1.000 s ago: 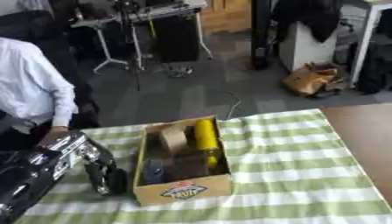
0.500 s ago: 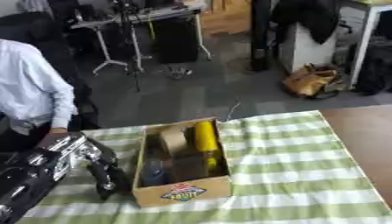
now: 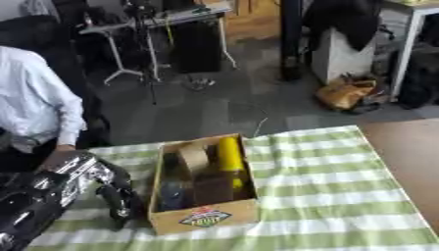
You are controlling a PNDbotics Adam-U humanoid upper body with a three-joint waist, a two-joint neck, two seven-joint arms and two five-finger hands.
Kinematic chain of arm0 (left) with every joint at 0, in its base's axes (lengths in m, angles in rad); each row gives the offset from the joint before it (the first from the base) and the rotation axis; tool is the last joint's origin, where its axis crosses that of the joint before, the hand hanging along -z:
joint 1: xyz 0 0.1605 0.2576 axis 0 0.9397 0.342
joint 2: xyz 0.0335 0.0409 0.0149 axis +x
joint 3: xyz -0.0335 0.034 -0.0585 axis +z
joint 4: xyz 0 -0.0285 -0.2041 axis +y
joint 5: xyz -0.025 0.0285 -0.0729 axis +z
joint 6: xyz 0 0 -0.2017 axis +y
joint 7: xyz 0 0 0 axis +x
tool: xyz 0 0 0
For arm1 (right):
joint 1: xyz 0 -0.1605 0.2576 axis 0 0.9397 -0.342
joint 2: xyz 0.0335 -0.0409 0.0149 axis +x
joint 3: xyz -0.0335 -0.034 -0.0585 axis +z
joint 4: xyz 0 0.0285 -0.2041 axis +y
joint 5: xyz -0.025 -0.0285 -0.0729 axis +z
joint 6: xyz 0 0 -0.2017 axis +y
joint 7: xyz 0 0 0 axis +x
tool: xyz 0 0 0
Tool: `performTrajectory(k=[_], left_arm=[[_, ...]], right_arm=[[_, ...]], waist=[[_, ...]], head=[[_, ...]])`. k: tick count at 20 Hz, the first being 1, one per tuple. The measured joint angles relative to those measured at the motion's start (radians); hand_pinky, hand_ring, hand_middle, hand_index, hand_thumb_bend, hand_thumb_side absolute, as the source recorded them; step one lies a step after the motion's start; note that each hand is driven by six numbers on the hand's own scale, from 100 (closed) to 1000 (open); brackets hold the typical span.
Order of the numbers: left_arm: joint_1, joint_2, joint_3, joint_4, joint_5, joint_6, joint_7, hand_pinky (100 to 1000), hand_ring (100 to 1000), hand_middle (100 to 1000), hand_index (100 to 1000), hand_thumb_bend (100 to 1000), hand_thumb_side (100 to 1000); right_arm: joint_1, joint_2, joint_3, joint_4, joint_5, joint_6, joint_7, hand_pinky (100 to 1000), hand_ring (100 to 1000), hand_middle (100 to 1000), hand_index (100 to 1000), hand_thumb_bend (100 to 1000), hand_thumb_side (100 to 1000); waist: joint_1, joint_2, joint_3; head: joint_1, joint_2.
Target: Pick up objects on the table and place them in the box.
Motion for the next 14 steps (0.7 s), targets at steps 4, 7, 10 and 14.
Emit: performTrajectory(k=[4, 7, 10, 14], left_arm=[[-0.001, -0.004, 0.0, 0.005, -0.01, 0.004, -0.004, 328, 414, 388, 481, 293, 656], [-0.003, -0.004, 0.0, 0.005, -0.02, 0.012, -0.016, 330, 416, 388, 481, 289, 658], [-0.005, -0.004, 0.0, 0.004, -0.027, 0.021, -0.03, 323, 409, 380, 477, 290, 658], [-0.007, -0.004, 0.001, -0.009, -0.027, 0.032, -0.041, 317, 401, 374, 475, 286, 658]], right_arm=[[0.0, 0.0, 0.0, 0.0, 0.0, 0.0, 0.0, 904, 1000, 920, 904, 100, 1000], [0.001, 0.0, 0.0, 0.0, 0.0, 0.0, 0.0, 904, 1000, 920, 903, 100, 1000], [0.004, 0.0, 0.0, 0.0, 0.0, 0.0, 0.0, 904, 1000, 921, 902, 100, 1000], [0.004, 0.0, 0.0, 0.0, 0.0, 0.001, -0.001, 905, 1000, 920, 902, 100, 1000]], waist=[[0.0, -0.003, 0.001], [0.0, -0.004, 0.008], [0.0, -0.006, 0.012], [0.001, -0.009, 0.014]], head=[[-0.001, 0.0], [-0.002, 0.0], [-0.004, 0.0], [-0.005, 0.0]])
